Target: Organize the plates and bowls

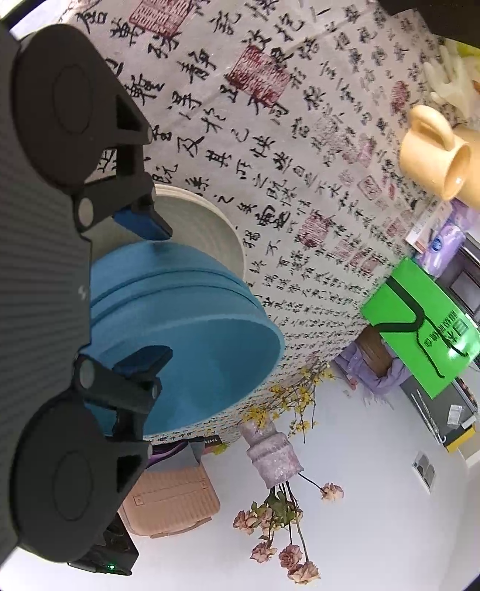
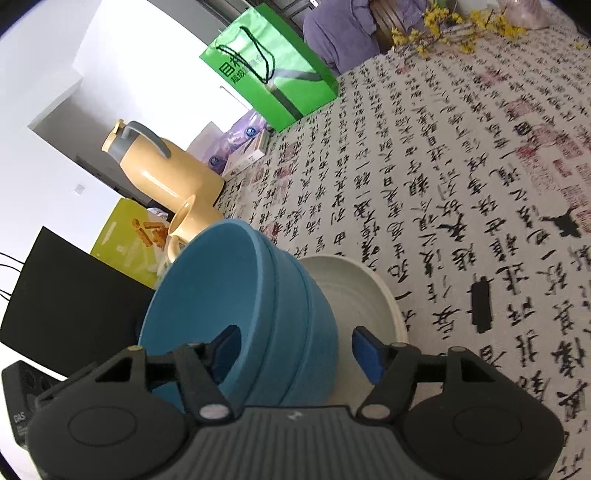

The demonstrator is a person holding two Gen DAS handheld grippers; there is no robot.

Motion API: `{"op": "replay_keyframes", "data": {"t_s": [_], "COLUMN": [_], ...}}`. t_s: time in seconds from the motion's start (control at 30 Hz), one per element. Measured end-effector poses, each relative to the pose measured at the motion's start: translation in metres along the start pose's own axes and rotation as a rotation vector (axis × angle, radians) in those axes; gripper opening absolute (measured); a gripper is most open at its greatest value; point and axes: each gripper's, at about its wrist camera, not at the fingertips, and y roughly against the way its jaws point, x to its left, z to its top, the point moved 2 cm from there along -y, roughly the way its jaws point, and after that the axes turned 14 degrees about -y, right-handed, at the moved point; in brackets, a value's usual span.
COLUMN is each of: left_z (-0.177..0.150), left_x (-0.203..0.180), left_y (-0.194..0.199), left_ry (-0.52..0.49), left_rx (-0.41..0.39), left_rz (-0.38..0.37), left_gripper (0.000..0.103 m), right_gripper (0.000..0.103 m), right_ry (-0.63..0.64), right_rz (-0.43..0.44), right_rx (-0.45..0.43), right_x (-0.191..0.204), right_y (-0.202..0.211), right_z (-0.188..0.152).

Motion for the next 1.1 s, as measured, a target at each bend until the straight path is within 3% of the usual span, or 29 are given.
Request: {"op": "replay_keyframes", "data": {"t_s": [0.17,0.37,0.53,0.67,0.9,1.1], "left_z": [-0.005,-0.022,-0.062,-0.097,-0.162,-0.221], "left_x": [-0.008,-0.025,-0.042,-0.046,-0.059,-0.074], "left_y": [0.022,0.06,0.088,0.104,0.122,0.136], "left_ry": [-0.072,-0.211,-0.389,-0.456,-0.56,-0.621], "left_rx": [-0.059,-0.176,-0.268,-0.287,-0.376,-0.419], "left_rz": [0.061,0.192,0.27,0.292,0.408,0.467], "left_gripper": [0.072,0.082,0.089,0.092,0.1,0.103], "right_gripper": [0.074,0.085,0.091,0.091,0.091,0.092], "right_ry": [0.04,0.158,0.316,0.39,0.441,0.501], "right_rz": [-0.007,-0.017,-0.101,-0.148,-0.228,-0.236], "right_rx": [-0.053,-0.216,-0.395,-0.467,-0.566,-0.642], "right_x": [-0.004,-0.001,-0.003,-0.014,-0.05,-0.079], "right_y": [0.026,0.076,0.11,0.126,0.142,0.167], "right_z": [-0.005,-0.023,-0.061,-0.093,-0.155,-0.216]}}
